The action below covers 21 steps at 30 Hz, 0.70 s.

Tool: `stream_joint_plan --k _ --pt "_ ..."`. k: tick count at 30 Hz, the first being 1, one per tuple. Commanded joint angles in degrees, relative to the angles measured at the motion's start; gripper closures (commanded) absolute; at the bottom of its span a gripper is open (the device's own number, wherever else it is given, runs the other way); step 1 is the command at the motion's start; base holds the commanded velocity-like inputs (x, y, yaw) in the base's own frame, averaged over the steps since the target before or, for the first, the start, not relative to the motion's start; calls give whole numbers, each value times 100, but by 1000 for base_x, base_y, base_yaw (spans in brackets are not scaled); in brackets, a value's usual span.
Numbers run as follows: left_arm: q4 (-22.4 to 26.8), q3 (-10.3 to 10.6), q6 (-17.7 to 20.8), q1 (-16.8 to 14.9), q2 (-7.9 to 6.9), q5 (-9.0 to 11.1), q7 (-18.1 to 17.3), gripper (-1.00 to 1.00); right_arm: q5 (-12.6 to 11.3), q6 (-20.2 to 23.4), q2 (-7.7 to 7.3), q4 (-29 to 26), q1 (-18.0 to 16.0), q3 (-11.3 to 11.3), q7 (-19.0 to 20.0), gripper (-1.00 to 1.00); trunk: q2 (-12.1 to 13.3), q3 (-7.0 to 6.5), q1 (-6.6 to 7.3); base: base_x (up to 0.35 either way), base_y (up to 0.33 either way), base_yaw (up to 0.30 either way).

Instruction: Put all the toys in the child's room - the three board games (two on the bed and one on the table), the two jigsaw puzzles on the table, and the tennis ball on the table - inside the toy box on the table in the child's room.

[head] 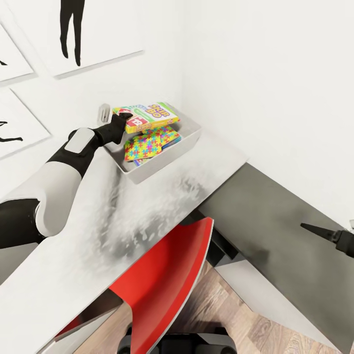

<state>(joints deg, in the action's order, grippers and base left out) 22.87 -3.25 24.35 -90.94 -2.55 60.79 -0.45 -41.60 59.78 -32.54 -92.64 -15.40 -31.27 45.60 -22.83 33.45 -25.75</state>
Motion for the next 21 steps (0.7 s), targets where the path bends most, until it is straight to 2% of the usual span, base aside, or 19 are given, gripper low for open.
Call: stream_joint_plan --k 1,8,21 --pt "-1 -35 37 -4 2 19 -3 100 29 22 -6 0 -3 -33 161 -100 -9 8 -3 0 0 0" --pt "-1 -35 34 -3 1 20 -2 100 29 22 -24 0 11 -181 671 -100 -9 10 -3 0 0 0" --pt "-1 -35 27 -3 -8 19 -1 100 29 22 -31 0 19 -270 915 -100 -9 58 -3 0 0 0"
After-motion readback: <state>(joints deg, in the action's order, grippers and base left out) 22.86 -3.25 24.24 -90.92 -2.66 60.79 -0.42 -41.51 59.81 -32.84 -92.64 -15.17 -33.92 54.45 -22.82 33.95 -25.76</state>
